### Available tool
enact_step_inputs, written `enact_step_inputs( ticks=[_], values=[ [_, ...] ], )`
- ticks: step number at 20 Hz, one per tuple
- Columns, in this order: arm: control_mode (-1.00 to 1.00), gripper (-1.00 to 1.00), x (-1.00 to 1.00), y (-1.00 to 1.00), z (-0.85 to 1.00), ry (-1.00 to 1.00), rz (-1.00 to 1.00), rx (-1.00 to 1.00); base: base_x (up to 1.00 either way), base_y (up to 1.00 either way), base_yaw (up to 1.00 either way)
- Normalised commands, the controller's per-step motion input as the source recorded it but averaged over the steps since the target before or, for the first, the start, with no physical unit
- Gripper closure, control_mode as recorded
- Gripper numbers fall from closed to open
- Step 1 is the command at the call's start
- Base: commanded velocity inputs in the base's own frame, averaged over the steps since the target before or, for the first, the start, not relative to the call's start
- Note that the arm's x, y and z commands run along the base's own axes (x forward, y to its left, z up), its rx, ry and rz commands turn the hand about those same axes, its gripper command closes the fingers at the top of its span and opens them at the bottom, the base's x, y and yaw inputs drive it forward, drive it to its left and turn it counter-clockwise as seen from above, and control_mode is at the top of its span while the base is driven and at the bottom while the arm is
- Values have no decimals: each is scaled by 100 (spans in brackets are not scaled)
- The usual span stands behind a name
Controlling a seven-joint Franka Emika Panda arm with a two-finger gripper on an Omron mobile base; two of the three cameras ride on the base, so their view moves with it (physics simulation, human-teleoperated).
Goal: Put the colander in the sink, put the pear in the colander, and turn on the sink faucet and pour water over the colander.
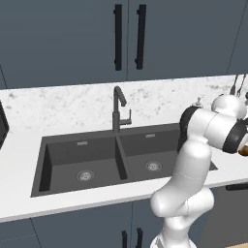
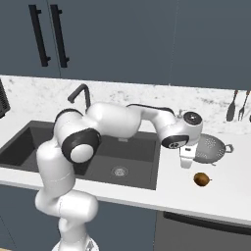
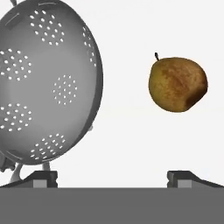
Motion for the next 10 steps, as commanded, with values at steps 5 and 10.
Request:
enact_step_inputs(
  ticks=[5, 10],
  values=[
    [-100, -100, 15, -8, -11, 0, 0, 4, 0, 0, 0],
    [-100, -100, 18, -12, -4, 0, 0, 7, 0, 0, 0]
  ],
)
